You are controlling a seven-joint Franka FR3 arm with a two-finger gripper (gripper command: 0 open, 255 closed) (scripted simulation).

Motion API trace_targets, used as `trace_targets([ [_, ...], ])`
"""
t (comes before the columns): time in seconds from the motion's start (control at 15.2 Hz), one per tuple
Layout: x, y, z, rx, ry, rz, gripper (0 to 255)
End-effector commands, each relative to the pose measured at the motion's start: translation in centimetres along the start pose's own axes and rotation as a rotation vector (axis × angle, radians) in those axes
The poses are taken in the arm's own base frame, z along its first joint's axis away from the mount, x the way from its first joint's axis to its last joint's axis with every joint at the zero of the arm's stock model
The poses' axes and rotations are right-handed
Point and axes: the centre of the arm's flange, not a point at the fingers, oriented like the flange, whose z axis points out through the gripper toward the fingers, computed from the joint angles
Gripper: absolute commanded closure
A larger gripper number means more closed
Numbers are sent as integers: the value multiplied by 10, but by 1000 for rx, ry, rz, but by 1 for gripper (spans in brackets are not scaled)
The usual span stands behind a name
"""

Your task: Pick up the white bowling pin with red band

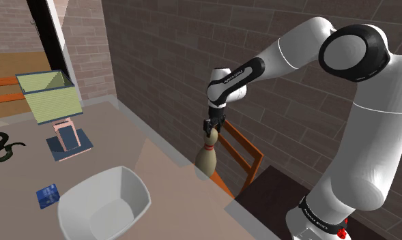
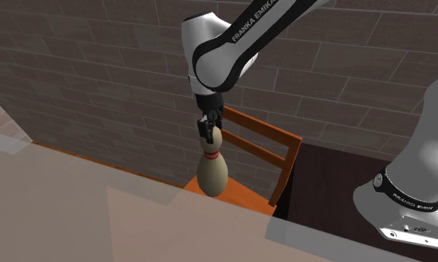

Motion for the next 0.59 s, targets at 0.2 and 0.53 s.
trace_targets([
  [0.2,-2,0,-10,0,-1,0,255],
  [0.53,-5,-2,-36,0,-1,0,255],
])
